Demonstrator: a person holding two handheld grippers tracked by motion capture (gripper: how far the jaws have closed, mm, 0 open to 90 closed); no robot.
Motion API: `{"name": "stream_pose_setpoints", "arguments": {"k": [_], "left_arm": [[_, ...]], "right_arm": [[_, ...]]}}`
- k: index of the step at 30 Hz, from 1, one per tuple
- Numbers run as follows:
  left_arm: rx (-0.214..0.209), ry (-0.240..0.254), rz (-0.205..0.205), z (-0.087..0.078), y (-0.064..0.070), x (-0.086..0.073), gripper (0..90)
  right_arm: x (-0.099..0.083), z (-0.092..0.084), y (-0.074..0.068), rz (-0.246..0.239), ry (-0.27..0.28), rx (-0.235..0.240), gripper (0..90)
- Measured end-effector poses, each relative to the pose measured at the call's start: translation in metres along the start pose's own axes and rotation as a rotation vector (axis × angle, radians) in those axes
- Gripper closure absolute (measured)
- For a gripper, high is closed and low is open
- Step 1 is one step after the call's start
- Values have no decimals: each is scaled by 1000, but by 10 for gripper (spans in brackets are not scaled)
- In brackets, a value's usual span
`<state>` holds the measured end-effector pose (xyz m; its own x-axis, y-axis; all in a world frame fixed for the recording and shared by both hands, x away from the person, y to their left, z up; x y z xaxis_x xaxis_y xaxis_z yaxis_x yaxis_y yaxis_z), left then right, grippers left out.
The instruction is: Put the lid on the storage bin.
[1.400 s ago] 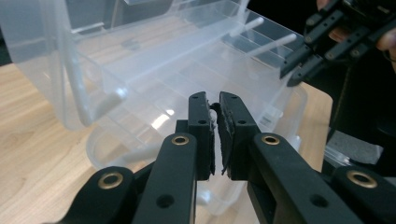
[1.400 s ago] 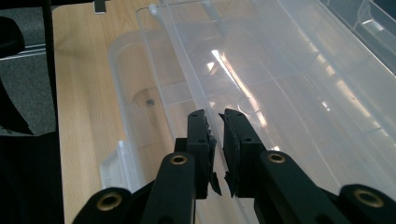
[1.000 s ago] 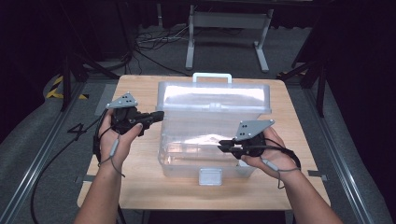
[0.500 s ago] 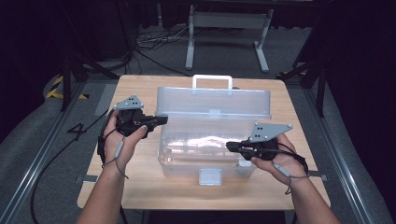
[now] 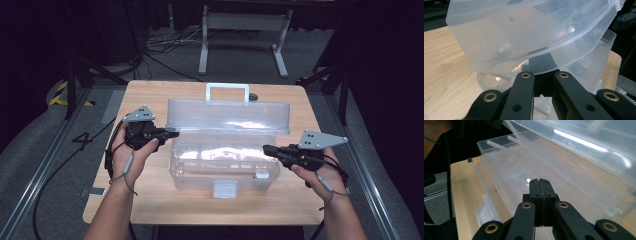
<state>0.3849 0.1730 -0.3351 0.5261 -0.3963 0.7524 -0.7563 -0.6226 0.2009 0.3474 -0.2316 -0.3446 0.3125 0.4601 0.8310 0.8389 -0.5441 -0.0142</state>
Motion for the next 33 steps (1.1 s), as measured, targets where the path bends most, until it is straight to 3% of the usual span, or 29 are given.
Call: {"name": "stream_pose_setpoints", "arguments": {"k": [8, 15, 33], "left_arm": [[-5, -23, 4, 0, 3, -5, 891], [-42, -44, -12, 2, 5, -11, 894], [-53, -88, -26, 5, 6, -18, 894]], "right_arm": [[-9, -11, 13, 61, 23, -47, 900], [-17, -20, 24, 117, 43, -65, 900], [-20, -21, 27, 137, 20, -65, 900]]}}
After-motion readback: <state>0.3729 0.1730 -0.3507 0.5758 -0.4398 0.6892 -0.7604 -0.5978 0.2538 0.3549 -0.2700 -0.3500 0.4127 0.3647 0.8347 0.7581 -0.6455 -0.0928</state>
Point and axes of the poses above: each handheld gripper's, and its own axes: z roughly forward along the jaws, x roughly out of its top, y roughly to its right, the point moved 2 cm from there along z, roughly forward along the jaws, and after that the axes turned 10 degrees about -y, right-handed, at the moved point
